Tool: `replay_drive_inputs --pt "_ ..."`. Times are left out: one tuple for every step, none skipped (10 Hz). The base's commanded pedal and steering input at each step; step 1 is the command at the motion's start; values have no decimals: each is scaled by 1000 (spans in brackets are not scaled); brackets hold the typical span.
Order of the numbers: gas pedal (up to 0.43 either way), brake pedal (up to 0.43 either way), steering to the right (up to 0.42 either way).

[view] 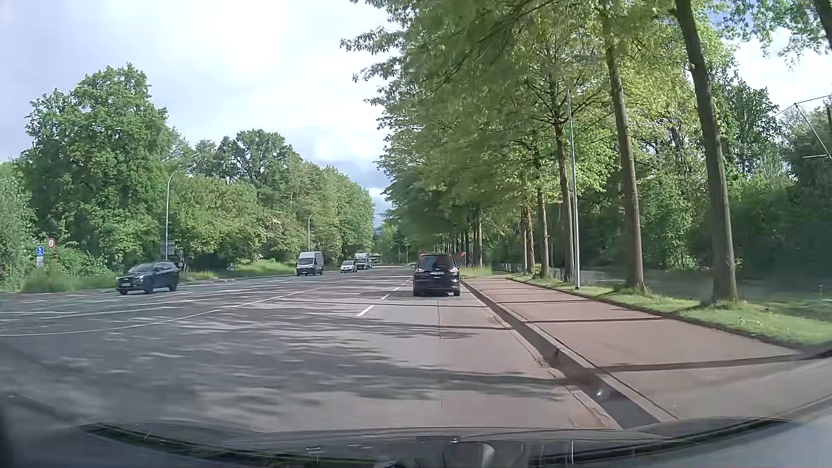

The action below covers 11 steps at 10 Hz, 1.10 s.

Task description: Follow the waypoints while adhering to traffic rules and regulations

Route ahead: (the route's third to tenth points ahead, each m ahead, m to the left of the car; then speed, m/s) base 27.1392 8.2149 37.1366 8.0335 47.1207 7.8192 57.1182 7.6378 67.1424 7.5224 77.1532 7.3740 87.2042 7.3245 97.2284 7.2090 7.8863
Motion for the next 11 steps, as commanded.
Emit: replay_drive_inputs --pt "138 0 -1" --pt "138 0 -1" --pt "138 0 -1" --pt "138 0 -1" --pt "138 0 -1" --pt "138 0 -1" --pt "138 0 -1" --pt "150 0 -1" --pt "150 0 -1" --pt "157 0 2" --pt "157 0 3"
